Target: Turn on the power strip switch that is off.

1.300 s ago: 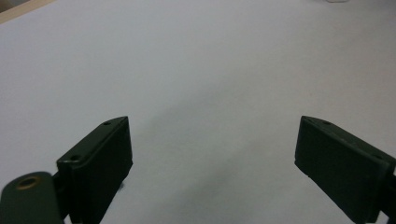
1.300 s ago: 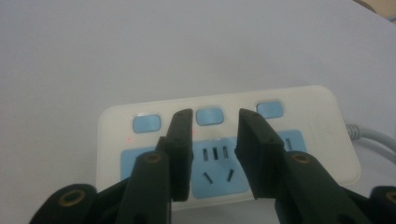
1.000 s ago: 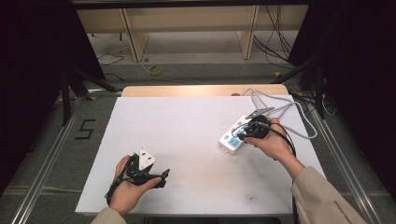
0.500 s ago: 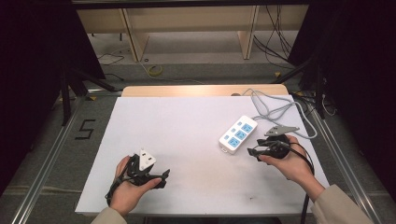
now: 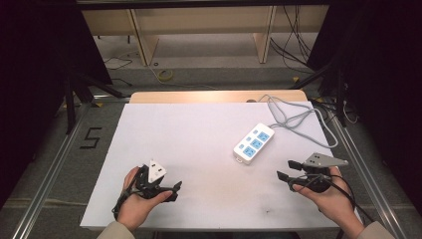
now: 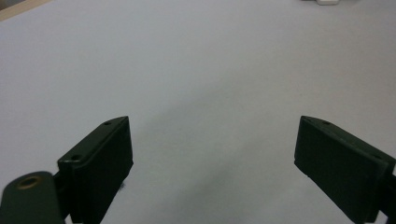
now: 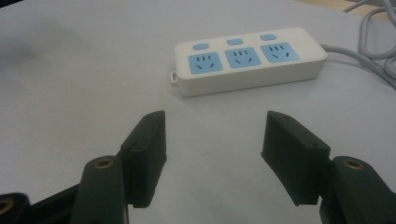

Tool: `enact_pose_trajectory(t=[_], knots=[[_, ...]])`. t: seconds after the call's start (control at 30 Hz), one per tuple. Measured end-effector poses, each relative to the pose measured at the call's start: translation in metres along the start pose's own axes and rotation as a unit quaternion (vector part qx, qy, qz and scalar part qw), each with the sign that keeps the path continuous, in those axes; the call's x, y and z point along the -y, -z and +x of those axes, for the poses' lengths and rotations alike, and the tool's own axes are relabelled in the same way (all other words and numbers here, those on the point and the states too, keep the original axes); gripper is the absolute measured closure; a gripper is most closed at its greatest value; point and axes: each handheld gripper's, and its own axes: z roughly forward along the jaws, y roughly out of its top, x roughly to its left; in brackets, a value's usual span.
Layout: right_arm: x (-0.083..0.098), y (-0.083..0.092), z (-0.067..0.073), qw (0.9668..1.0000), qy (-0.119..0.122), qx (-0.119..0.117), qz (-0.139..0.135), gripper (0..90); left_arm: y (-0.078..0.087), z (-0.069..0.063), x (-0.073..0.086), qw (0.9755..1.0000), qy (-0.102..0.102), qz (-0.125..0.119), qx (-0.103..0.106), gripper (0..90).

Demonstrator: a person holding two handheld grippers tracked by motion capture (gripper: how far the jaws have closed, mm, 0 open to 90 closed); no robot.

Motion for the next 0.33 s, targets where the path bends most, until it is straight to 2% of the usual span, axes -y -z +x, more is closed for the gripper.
enact_pose_trajectory(t=[0.2, 0.33], knots=[[0.001, 0.001, -0.001, 0.9999, 0.0, -0.001, -0.011, 37.2, -0.001, -0.003, -0.001, 1.0, 0.001, 0.0, 0.008, 11.0], [0.001, 0.002, -0.001, 0.9998, 0.002, -0.001, -0.018, 35.9, -0.003, -0.013, -0.004, 0.9996, 0.003, -0.003, 0.028, 11.1]])
